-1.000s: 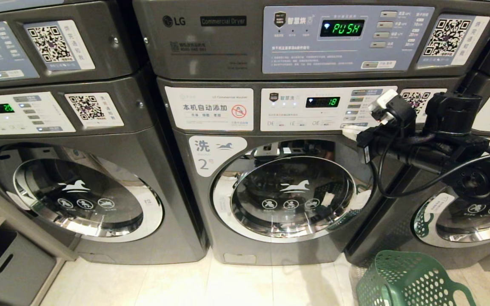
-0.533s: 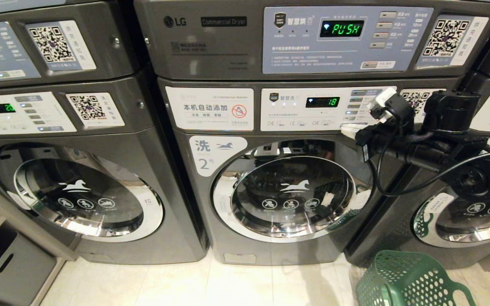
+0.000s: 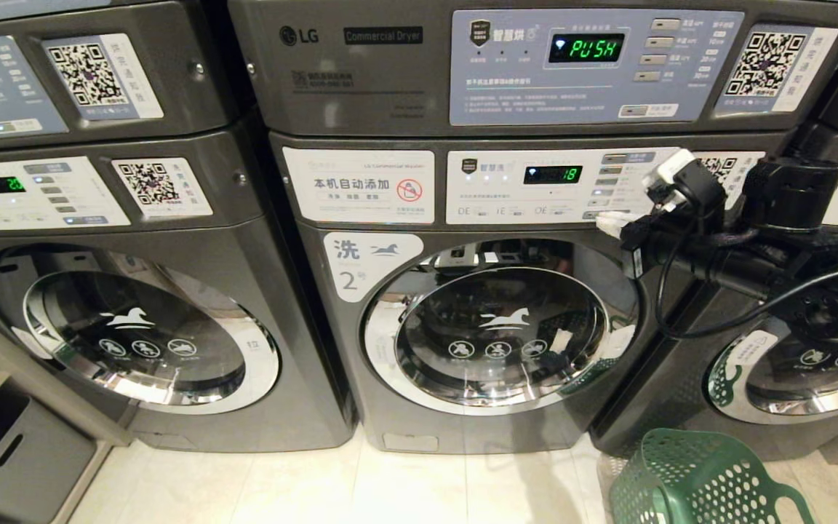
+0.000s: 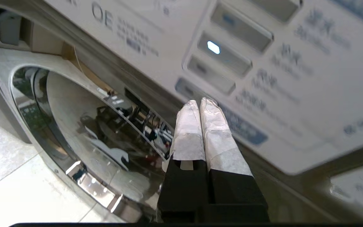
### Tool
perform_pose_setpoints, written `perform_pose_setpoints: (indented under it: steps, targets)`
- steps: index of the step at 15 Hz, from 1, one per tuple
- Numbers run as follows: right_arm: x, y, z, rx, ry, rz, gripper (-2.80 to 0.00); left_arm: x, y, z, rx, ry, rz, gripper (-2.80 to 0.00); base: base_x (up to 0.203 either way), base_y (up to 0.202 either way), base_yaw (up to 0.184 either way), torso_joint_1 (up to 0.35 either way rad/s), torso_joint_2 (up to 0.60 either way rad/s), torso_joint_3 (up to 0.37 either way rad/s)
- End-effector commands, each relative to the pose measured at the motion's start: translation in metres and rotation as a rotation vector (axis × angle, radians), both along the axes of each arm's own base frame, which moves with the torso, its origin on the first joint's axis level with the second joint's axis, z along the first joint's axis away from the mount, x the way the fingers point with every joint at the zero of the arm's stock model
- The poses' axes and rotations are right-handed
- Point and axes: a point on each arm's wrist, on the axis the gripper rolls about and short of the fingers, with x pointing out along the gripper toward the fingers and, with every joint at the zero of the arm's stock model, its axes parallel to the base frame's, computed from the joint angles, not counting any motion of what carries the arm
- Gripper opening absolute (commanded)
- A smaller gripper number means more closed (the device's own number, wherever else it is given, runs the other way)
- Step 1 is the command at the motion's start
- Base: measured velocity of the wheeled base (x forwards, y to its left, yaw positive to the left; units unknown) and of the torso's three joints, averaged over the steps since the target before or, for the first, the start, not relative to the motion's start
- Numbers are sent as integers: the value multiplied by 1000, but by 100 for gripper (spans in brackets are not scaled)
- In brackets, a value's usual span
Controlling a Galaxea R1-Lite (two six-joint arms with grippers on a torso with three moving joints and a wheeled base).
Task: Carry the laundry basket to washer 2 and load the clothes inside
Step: Press the washing machine switch
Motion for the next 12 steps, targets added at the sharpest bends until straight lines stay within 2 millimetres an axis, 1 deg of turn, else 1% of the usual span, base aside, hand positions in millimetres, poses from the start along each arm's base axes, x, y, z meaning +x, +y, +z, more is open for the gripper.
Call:
perform_pose_setpoints:
  steps: [1,5,7,9,11,12]
  targets:
    - [-8,0,2,-3,-1,9,-280,1,0,-3,0,8,-1,-280,0,0,0,0,0,0]
    - [-8,0,1,-4,5,11,-280,1,0,-2,0,6,1,-280,0,0,0,0,0,0]
    - [-11,0,-1,-4,14,13,-280,1,0,-3,0,7,0,-280,0,0,0,0,0,0]
    - [-25,-2,-8,-7,47,13,-280,1,0,-2,0,7,0,-280,0,0,0,0,0,0]
    - [-55,-7,-10,-7,83,-12,-280,1,0,-2,0,6,-1,-280,0,0,0,0,0,0]
    - [-70,-10,-6,-8,87,-63,-280,1,0,-2,0,6,-1,-280,0,0,0,0,0,0]
